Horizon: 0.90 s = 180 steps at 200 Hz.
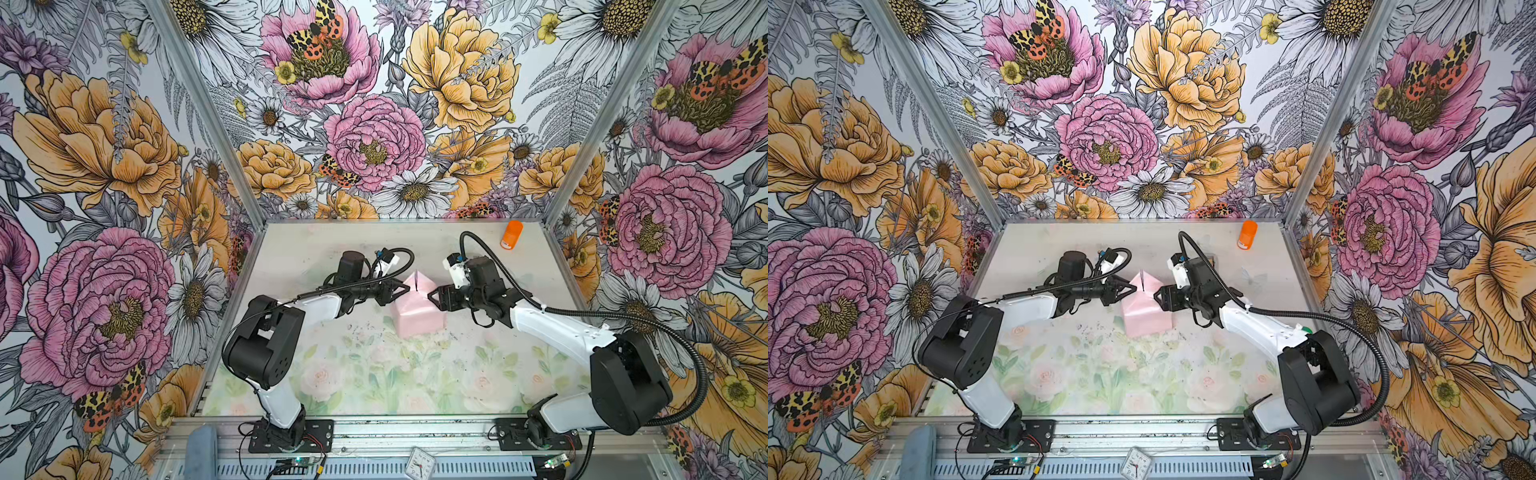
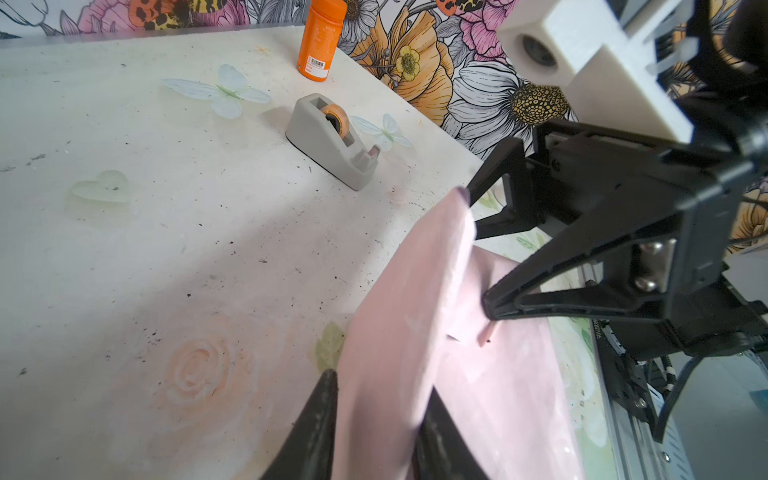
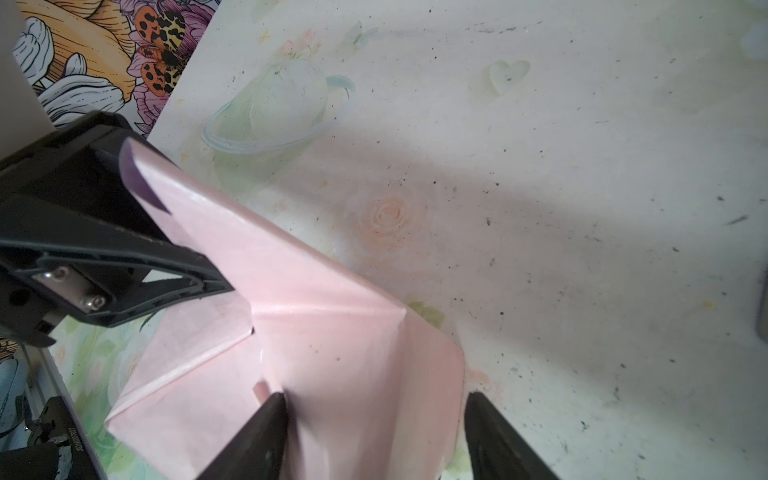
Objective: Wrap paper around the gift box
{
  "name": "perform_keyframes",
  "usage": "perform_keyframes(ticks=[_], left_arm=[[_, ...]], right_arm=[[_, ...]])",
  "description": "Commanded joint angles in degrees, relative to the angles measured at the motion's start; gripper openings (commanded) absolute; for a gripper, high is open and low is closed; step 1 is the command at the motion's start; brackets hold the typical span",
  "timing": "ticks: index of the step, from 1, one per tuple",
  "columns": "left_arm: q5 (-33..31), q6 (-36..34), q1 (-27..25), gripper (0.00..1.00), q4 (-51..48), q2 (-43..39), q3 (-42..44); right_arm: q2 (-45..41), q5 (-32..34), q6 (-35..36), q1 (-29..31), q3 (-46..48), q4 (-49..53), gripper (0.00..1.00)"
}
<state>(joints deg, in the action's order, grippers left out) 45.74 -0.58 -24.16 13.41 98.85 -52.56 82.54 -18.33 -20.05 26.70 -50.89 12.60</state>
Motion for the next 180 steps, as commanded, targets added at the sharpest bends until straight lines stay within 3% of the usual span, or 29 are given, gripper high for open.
perform_keyframes(ticks=[1,66,109,125,144,180], left_arm=[[1.19,-3.00,-0.70,0.23,-3.66,-0.06,-0.88],[-0.16,-5.52,-1.85,0.00,-6.83,-0.93,-1.42],[-1.47,-6.38,-2.45,0.00,-9.28,-1.41,-2.29],[-2.29,-6.32,-2.72,0.21,-9.24,-2.27,-2.45],[-2.29,-6.14,-2.90,0.23,-9.36,-2.64,-3.28],[-3.11,-6.14,-2.85,0.01,-11.95,-1.12,-5.84]], right_arm=[[1.92,-0.12,0.70,0.43,-0.39,3.08,0.69],[1.92,0.04,0.72,0.42,-0.29,3.08,0.69],[1.96,0.03,0.72,0.39,-0.20,3.04,0.68],[1.70,0.05,0.79,0.38,-0.17,3.08,0.68],[1.57,0.12,0.69,0.37,-0.08,3.07,0.69],[1.22,0.13,0.72,0.42,0.12,3.09,0.68]])
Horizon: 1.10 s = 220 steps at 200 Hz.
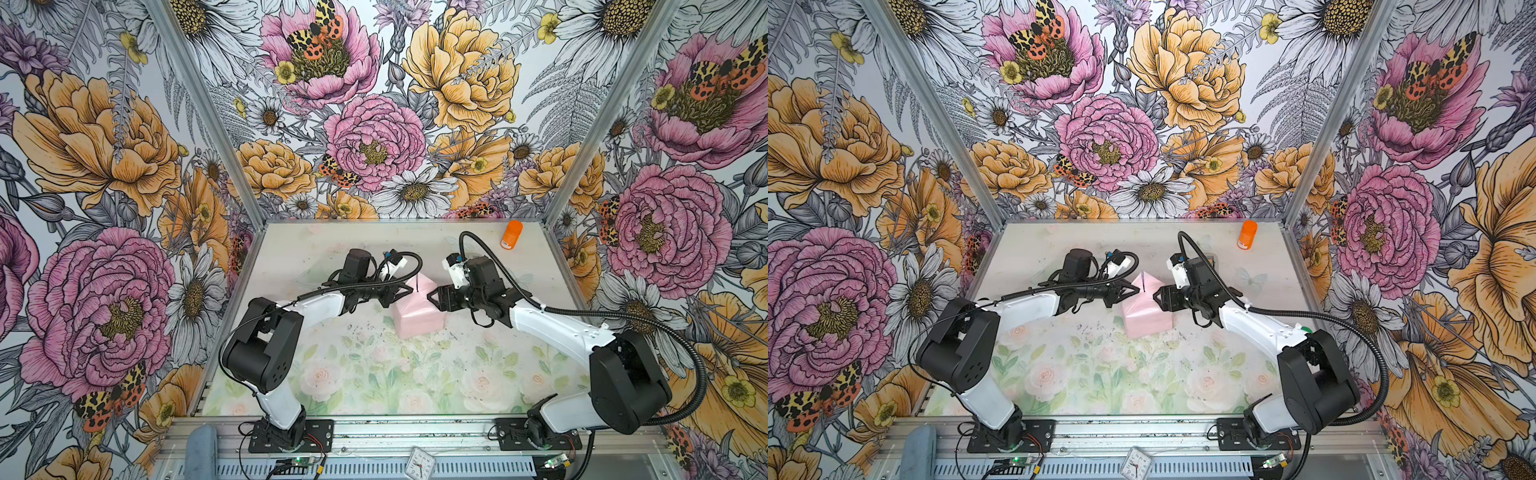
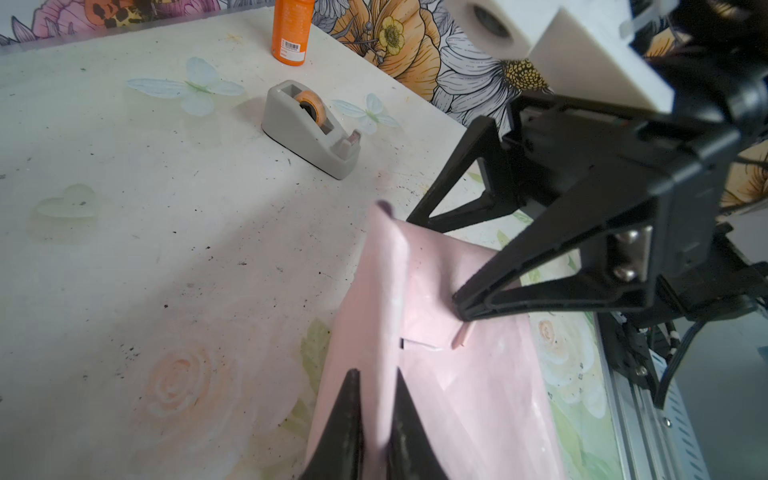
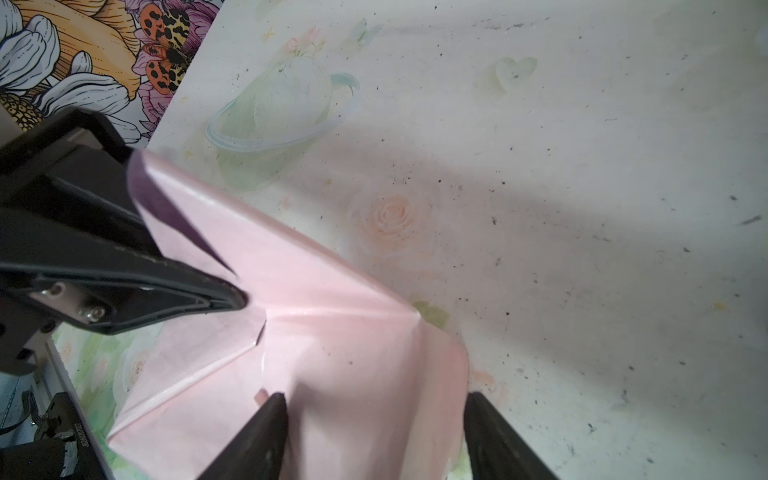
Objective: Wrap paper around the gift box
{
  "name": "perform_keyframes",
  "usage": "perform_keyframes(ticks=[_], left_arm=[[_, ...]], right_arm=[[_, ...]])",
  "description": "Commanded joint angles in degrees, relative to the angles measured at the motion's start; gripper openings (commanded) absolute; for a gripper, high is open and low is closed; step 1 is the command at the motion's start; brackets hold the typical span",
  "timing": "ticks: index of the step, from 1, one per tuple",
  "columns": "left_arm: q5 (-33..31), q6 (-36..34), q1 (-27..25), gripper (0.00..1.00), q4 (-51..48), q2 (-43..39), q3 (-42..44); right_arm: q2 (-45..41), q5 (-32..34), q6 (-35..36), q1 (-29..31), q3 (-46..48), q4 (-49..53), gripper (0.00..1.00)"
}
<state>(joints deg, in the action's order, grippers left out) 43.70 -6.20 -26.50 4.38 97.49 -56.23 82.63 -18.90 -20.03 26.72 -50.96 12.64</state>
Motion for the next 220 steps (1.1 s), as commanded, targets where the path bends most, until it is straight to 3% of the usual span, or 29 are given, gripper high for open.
perform_keyframes(ticks=[1,60,90,115,129,144,170,202,220], left_arm=[[-1.12,-0.50,-0.50,0.00,-2.99,0.28,-2.19],[-2.04,-0.96,-0.91,0.00,-3.14,-0.84,-1.08],[-2.37,-0.44,-1.05,0.21,-2.91,-2.09,-1.67],[-2.03,-0.06,-1.09,0.24,-2.80,-1.92,-2.98],[-1.92,0.04,-1.09,0.19,-2.79,-1.54,-3.65],[-1.38,0.40,-1.09,0.00,-2.80,-1.14,-4.16],[-0.87,0.64,-1.24,0.00,-2.87,-1.07,-4.74],[-1.48,0.74,-1.19,0.28,-2.97,-2.26,-4.92],[-1.42,0.76,-1.02,0.30,-3.00,-2.71,-5.23]], right_arm=[[1.13,0.70,0.70,0.42,0.17,3.02,0.68],[0.22,0.53,0.65,0.35,-0.13,2.92,0.68],[0.42,0.44,0.70,0.35,-0.19,3.04,0.68],[0.52,0.44,0.68,0.35,0.09,3.03,0.68],[0.50,0.52,0.69,0.35,0.20,3.00,0.68],[0.34,0.61,0.78,0.35,0.26,3.00,0.68],[0.25,0.61,0.83,0.35,0.34,3.00,0.68],[0.34,0.61,0.83,0.26,0.53,3.01,0.68],[0.34,0.61,0.82,0.26,0.55,3.04,0.68]])
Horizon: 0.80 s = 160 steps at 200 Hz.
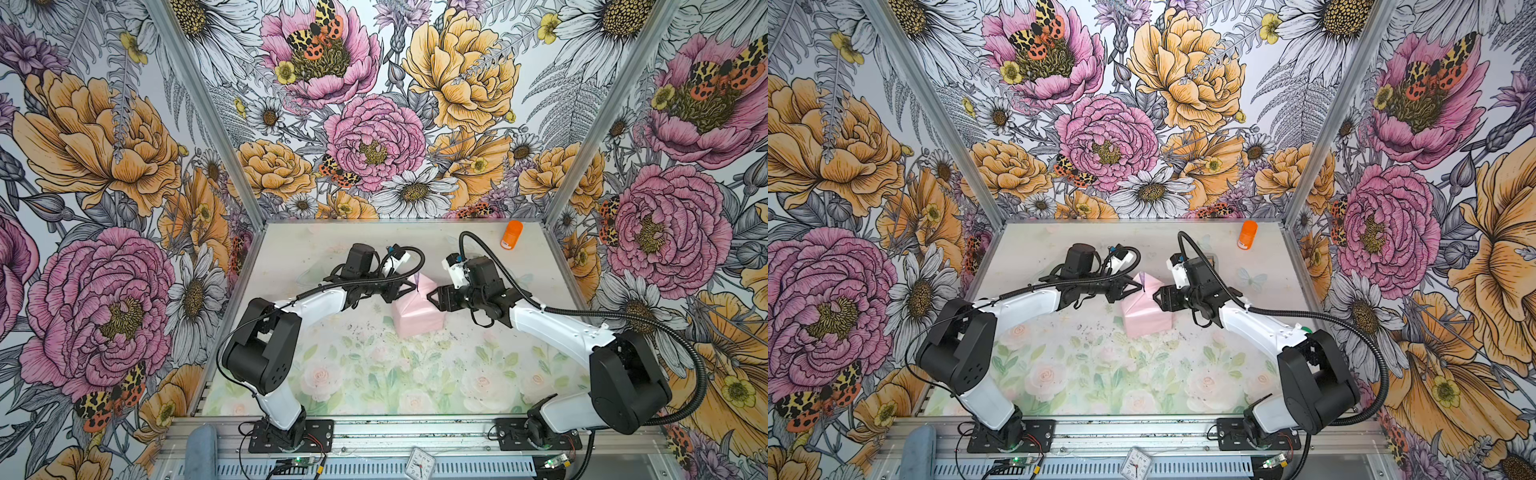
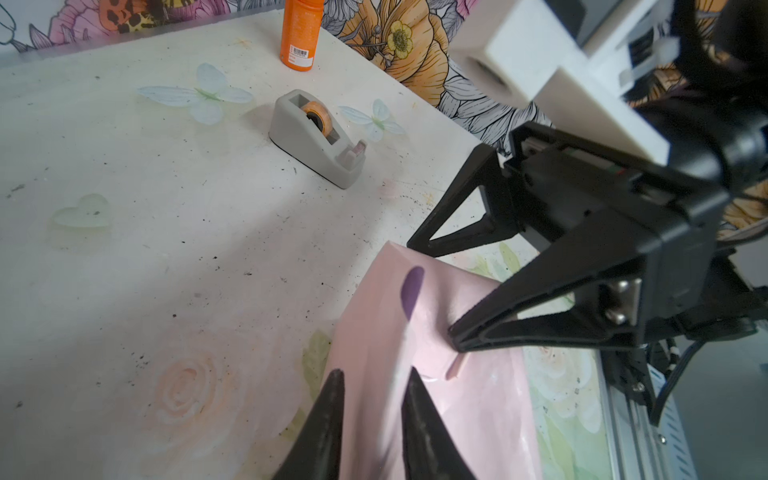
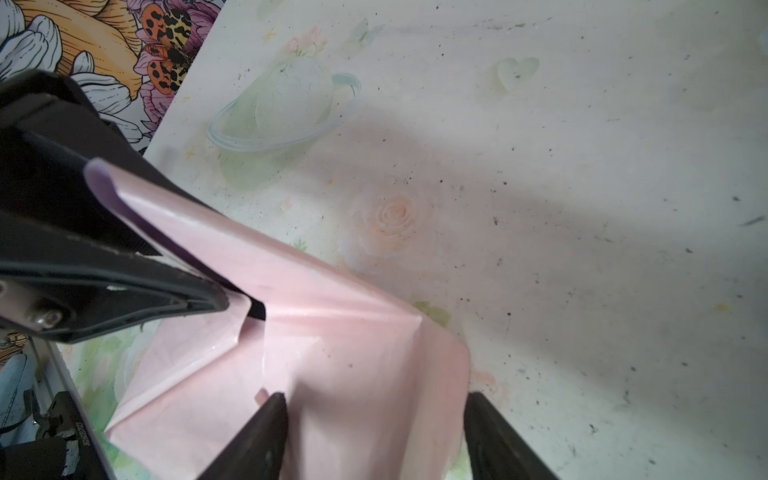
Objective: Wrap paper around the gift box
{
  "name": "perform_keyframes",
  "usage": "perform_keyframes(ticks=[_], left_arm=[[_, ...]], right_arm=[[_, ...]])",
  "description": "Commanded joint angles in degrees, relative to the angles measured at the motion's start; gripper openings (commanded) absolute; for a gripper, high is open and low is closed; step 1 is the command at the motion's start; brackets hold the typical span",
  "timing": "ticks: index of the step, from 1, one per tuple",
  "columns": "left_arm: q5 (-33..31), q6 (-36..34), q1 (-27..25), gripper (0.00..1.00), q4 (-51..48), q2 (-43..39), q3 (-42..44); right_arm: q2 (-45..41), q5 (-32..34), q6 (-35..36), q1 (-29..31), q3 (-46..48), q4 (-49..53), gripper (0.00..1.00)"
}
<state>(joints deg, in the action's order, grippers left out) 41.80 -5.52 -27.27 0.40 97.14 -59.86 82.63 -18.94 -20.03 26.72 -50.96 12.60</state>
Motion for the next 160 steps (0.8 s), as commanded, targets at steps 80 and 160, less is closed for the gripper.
perform_keyframes(ticks=[80,160], left_arm=[[-1.39,-0.58,-0.16,0.27,0.11,-3.55,-1.30],[-6.59,2.44,2.35,0.44,2.43,-6.50,5.71]], right_arm=[[0.16,0.57,0.83,0.26,0.56,3.07,0.68],[-0.51,0.31,0.81,0.26,0.25,3.05,0.68]])
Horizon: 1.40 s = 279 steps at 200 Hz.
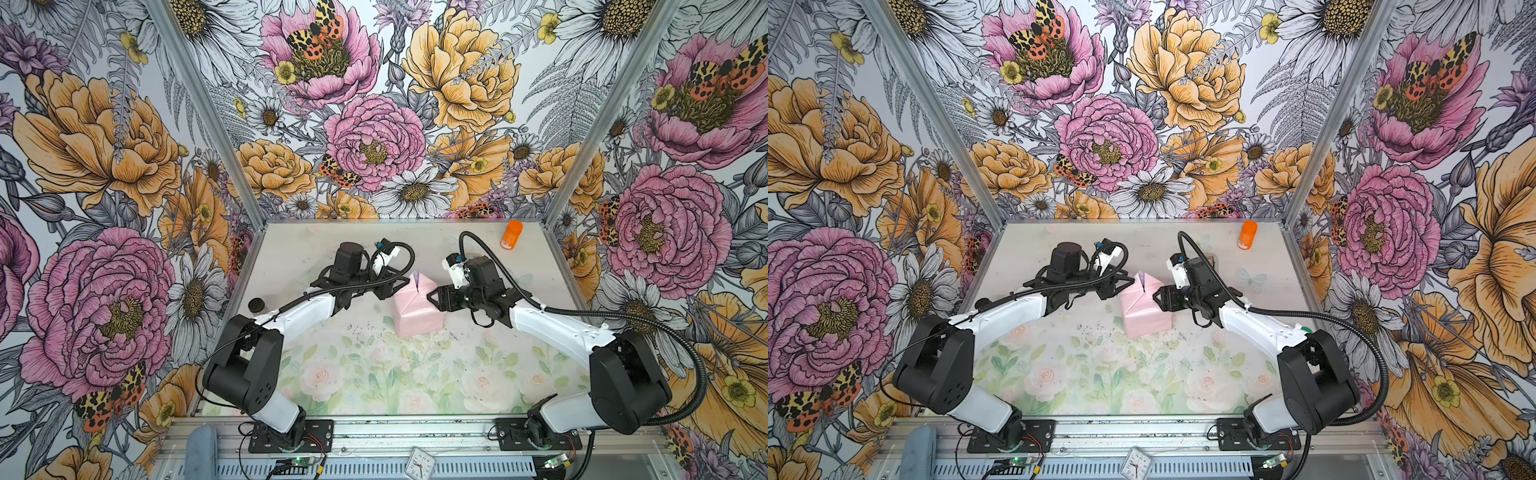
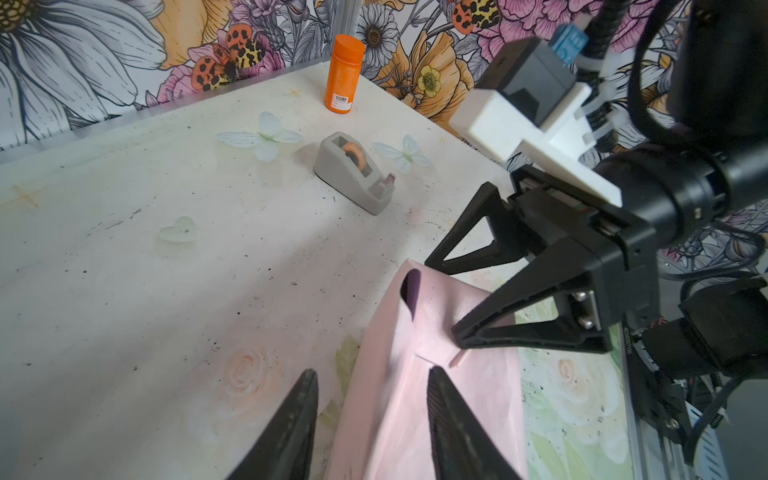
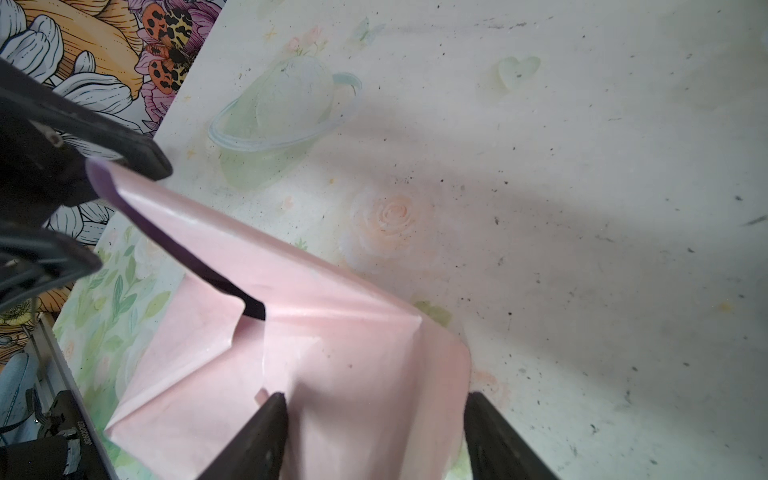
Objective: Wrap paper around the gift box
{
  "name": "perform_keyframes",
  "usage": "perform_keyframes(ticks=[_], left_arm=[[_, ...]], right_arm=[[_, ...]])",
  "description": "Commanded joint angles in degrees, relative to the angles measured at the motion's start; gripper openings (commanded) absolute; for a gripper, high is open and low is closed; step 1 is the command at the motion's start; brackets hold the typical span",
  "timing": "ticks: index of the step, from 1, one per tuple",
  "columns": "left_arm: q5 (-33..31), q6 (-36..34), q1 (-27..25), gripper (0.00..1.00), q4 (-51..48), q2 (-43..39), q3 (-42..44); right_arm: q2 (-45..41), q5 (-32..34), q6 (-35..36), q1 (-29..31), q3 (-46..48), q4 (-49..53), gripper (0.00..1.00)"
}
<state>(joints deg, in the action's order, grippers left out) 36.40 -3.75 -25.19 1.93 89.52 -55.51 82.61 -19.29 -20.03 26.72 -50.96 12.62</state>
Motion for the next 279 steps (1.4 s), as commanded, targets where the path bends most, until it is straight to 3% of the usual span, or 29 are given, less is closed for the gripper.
perform_keyframes(ticks=[1,51,122,170,224,279], left_arm=[[-1.13,0.67,0.25,0.44,0.84,1.20,1.37],[-2.27,-2.77,-2.33,0.24,-3.69,4.94,-1.59],[-2.32,-5.41,-3.10,0.09,-6.37,5.17,-2.33],[-3.33,-6.55,-3.59,0.06,-7.09,4.64,-2.40],[-2.74,-7.53,-4.21,0.05,-7.06,4.53,-2.50],[-2.15,-8.05,-4.53,0.05,-7.03,4.52,-2.68]], right_arm=[[-0.50,0.66,0.80,0.26,0.25,3.03,0.68],[-0.69,0.73,0.70,0.26,-0.23,3.02,0.68],[-2.76,1.53,1.20,0.19,-0.81,3.07,0.67],[-6.66,0.92,4.65,-2.48,-1.14,3.00,0.62],[-6.73,-9.77,17.56,-7.61,-2.16,1.50,0.53],[-0.11,-17.20,28.17,-9.97,-5.66,0.13,0.51]])
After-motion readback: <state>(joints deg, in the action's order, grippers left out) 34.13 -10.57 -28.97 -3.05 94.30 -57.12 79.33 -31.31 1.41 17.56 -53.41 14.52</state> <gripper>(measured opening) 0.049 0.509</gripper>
